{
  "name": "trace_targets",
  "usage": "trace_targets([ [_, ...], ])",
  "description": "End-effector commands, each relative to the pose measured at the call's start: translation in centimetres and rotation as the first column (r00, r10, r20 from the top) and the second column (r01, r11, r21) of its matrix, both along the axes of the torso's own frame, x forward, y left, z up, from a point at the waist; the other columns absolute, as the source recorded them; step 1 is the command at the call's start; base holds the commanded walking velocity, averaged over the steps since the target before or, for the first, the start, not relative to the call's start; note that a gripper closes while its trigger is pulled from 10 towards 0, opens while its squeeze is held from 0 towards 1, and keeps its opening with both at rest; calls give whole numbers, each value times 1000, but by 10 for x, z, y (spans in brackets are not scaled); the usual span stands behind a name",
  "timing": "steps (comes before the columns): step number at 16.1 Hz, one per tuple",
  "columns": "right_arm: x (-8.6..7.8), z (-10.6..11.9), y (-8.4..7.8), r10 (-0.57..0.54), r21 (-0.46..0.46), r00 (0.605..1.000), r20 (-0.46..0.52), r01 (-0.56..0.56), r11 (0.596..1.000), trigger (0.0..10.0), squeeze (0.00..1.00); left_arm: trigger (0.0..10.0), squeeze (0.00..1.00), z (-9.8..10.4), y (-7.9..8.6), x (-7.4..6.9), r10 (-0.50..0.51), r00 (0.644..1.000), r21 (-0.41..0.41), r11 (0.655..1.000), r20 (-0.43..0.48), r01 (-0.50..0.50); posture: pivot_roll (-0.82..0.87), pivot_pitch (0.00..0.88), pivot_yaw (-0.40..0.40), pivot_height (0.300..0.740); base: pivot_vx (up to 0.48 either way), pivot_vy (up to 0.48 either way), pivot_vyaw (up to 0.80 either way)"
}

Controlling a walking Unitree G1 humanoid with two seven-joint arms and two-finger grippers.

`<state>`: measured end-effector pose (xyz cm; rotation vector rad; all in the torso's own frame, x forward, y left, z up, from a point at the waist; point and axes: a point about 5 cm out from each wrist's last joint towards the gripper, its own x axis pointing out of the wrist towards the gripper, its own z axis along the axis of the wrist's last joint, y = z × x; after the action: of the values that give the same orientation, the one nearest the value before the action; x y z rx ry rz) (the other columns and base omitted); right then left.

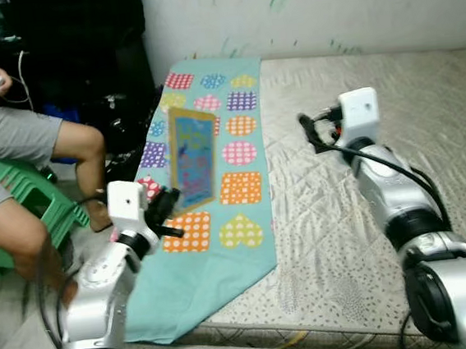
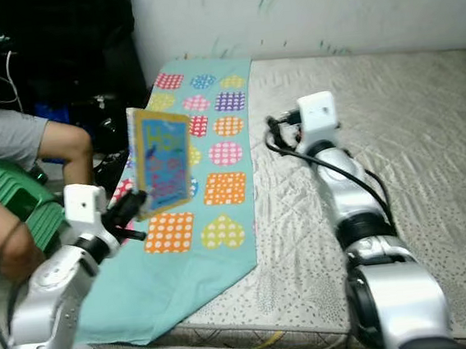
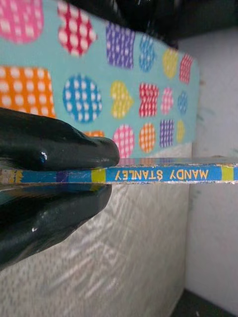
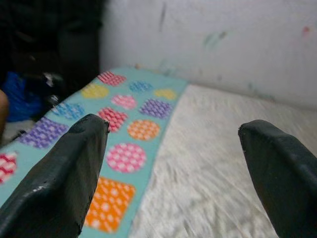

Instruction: Clean up the room

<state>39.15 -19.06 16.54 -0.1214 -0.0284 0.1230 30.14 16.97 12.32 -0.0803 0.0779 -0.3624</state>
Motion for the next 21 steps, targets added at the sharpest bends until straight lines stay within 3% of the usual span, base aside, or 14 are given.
trace_targets([
  [1, -7, -15, -11, -61, 43, 998, -31, 63, 997, 10000, 0, 10000, 0, 6, 6, 0, 27, 999, 37, 999, 39, -29, 11, 0, 13, 740, 0, 0, 0],
  [3, -21, -30, -24, -165, 80, 986, -16, 165, 983, 10000, 0, 10000, 0, -1, 12, -7, 98, 995, 55, 994, 17, -99, 17, 0, 7, 740, 0, 0, 0],
  [6, -44, -48, -31, -285, 169, 958, -17, 284, 944, 10000, 0, 10000, 0, -15, 2, -28, 130, 991, 75, 989, 21, -131, -7, 0, 10, 740, 0, 0, 0],
  [8, -55, -53, -21, -244, 167, 970, -11, 243, 956, 10000, 0, 10000, 0, -22, -5, -34, 144, 989, -22, 989, -22, -144, -31, 0, 14, 740, 0, 0, -684],
  [10, -61, -53, -14, -200, 142, 980, 0, 198, 970, 10000, 0, 10000, 0, -21, -9, -35, 168, 986, -57, 984, -15, -168, -44, 0, -2, 740, 0, 0, -800],
  [11, -66, -51, -14, -197, 141, 980, 0, 195, 971, 10000, 0, 10000, 0, -22, -10, -35, 232, 973, -75, 970, -5, -232, -39, 0, -18, 740, 0, 0, -800],
  [13, -66, -50, -12, -200, 143, 980, -9, 200, 969, 10000, 0, 10000, 0, -23, -8, -35, 257, 966, -96, 962, -15, -257, -35, 0, -22, 740, 0, 0, -800],
  [17, -62, -43, 9, -141, 190, 990, -8, 140, 972, 10000, 0, 10000, 0, -18, -11, -30, 227, 974, -94, 970, -1, -226, -22, 0, -6, 740, 0, 0, -714],
  [21, -62, -41, 11, -141, 197, 990, -10, 141, 970, 10000, 0, 10000, 0, -19, -9, -28, 226, 974, -101, 969, -19, -227, -25, 0, -4, 740, 0, -221, 0],
])
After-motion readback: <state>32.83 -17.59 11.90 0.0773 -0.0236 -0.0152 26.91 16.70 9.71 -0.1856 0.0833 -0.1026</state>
